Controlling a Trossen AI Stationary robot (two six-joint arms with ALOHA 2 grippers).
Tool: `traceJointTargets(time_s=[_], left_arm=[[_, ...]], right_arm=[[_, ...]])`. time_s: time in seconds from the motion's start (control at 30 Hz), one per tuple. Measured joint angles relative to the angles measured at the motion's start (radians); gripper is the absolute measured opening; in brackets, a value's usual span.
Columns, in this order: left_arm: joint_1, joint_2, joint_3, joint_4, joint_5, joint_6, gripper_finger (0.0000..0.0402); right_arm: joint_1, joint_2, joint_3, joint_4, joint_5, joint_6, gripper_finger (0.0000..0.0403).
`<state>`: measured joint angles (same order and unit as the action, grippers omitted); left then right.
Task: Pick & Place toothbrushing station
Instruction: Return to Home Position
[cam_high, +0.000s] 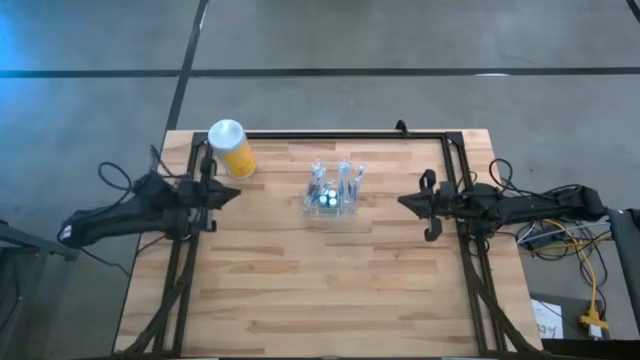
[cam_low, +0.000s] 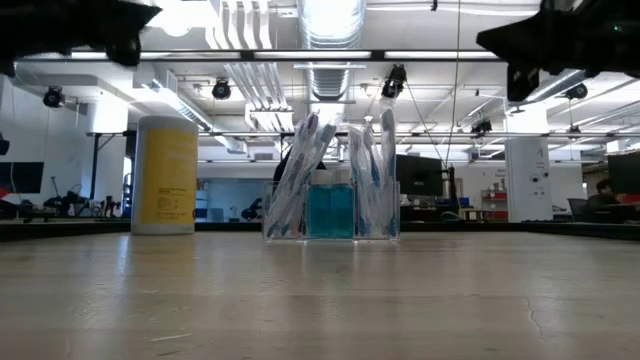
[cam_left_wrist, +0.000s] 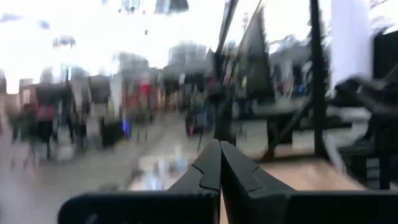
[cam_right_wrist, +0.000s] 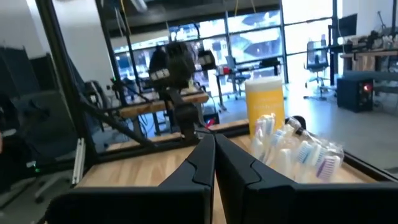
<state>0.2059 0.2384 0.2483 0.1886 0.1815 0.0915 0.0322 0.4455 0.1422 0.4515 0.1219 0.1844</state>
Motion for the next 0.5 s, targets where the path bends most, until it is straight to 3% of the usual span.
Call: traceJointTargets(time_s=[0.13,0.4,0.5], left_arm=[[0.065,-0.026,-0.049,0.029,0.018,-0.085,0.0001],[0.101,-0.037,-0.067,-0.121,0.095,-0.145,0.0000],[0.100,-0.048,-0.111,0.010,0.130,-0.229,0.0000]], right_arm=[[0.000,-0.076,-0.041,0.000,0.001,0.019,0.0008],[0.000,-0.168,-0.109,-0.003,0.002,0.024,0.0008],[0.000,-0.185,-0.133,-0.008,0.011,0.032,0.0008]])
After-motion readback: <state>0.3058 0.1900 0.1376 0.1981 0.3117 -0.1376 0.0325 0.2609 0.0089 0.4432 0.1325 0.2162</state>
